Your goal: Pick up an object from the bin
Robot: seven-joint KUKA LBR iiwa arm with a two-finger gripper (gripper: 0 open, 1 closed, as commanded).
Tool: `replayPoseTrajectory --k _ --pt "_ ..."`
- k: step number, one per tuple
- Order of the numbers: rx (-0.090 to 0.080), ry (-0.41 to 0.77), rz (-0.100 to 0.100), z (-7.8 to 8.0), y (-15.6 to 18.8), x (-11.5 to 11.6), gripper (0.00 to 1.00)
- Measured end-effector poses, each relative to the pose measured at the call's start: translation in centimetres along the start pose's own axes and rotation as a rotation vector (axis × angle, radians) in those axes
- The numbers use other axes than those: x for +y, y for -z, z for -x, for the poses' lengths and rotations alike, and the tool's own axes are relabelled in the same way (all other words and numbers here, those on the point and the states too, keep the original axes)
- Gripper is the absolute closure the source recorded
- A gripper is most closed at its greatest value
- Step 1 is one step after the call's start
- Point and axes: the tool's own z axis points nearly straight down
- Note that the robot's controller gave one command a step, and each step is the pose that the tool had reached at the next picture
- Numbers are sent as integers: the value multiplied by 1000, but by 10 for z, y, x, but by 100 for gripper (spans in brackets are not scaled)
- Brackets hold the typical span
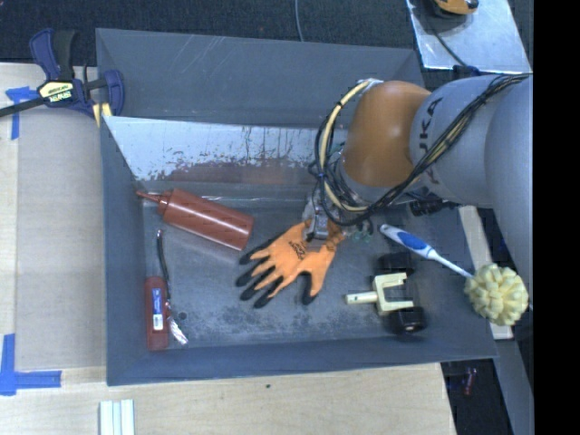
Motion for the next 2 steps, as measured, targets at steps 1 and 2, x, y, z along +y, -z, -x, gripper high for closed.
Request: replayPoseTrajectory --k 1,2 --pt "0 0 0 0 0 0 100" --pt "-1 74 0 -71 104 14 100"
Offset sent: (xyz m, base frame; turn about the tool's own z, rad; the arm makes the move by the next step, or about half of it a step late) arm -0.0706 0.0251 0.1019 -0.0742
